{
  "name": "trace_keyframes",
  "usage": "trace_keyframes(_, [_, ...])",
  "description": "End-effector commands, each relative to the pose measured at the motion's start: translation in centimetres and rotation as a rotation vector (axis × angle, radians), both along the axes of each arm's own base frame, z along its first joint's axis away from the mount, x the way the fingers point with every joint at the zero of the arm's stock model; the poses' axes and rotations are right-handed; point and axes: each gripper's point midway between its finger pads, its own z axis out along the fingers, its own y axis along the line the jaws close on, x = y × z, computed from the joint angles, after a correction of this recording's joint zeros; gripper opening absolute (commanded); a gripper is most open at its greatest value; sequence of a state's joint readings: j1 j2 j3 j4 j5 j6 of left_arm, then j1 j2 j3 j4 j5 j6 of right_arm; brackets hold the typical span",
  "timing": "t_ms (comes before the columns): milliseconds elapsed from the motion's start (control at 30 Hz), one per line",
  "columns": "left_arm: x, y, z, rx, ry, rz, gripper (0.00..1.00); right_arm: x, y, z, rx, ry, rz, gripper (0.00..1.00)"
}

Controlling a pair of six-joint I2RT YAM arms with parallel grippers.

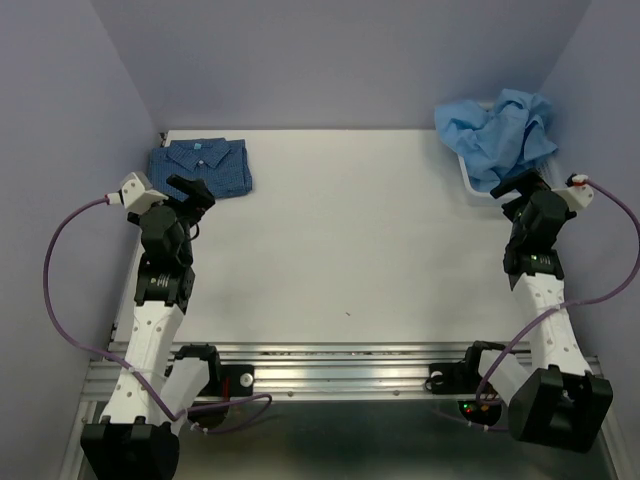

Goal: Fold and stack the long sleeve shirts
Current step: Grab the shirt from the pile

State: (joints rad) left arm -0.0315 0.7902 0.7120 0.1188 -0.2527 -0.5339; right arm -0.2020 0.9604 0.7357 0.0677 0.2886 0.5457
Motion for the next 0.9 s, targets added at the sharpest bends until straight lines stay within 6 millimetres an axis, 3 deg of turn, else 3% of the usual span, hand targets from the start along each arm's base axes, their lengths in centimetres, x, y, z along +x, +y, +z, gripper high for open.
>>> trace_keyframes(0, [-0.1, 0.3, 1.3, 0.002, -0.045, 0.019, 0.99, 0.3, -0.8, 0.8, -0.025, -0.022, -0.035, 1.00])
trace_keyframes(67, [0.0, 0.0, 0.8, 0.005, -0.024, -0.001, 0.99, 0.8, -0.1, 0.9, -0.050, -0.025, 0.022, 1.00])
trace_keyframes(233, [1.4, -2.3, -0.1, 0.028, -0.017, -0.136, 0.99, 2.2, 0.4, -1.1, -0.047, 0.025, 0.071, 1.00])
trace_keyframes(333, [2.0, -2.2, 1.0, 0.029, -0.028, -0.127, 0.99, 3.4, 0.4, -0.3, -0.080, 0.039, 0.098, 1.00])
trace_keyframes(367, [2.3, -2.1, 1.1, 0.031, -0.027, -0.123, 0.99, 4.2, 0.3, -0.9, -0.081, 0.064, 0.107, 1.00])
trace_keyframes(433, [2.6, -1.7, 1.3, 0.028, -0.031, -0.098, 0.99, 6.1, 0.1, 1.4, -0.110, 0.041, 0.127, 1.00])
trace_keyframes(467, [2.8, -1.6, 1.8, 0.023, -0.029, -0.090, 0.99, 7.7, -0.1, -0.4, -0.103, 0.110, 0.141, 1.00])
trace_keyframes(500, [2.7, -1.7, 1.5, 0.036, -0.005, -0.100, 0.99, 9.6, -0.7, 2.9, -0.129, 0.073, 0.131, 1.00])
trace_keyframes(533, [2.7, -1.8, 1.6, 0.046, 0.001, -0.112, 0.99, 10.9, -1.5, 3.2, -0.123, 0.096, 0.104, 1.00])
trace_keyframes(567, [2.5, -1.9, 1.5, 0.051, 0.003, -0.119, 0.99, 11.6, -2.3, 1.7, -0.099, 0.188, 0.071, 1.00])
trace_keyframes(600, [2.5, -1.8, 1.4, 0.053, 0.001, -0.116, 0.99, 14.6, -4.4, 2.5, -0.092, 0.206, -0.014, 1.00])
trace_keyframes(667, [2.1, -1.6, 1.2, 0.047, -0.011, -0.100, 0.99, 16.6, -5.8, 1.3, -0.080, 0.284, -0.072, 1.00])
trace_keyframes(700, [2.0, -1.5, 1.4, 0.046, -0.024, -0.092, 0.99, 18.7, -6.1, -1.8, -0.069, 0.345, -0.061, 1.00])
trace_keyframes(733, [1.8, -1.4, 1.6, 0.051, -0.033, -0.090, 0.99, 20.6, -6.2, 0.4, -0.081, 0.292, -0.045, 1.00])
trace_keyframes(867, [1.5, -0.9, 2.4, 0.081, -0.045, -0.071, 0.99, 25.4, -6.9, -2.6, -0.059, 0.321, -0.031, 1.00])
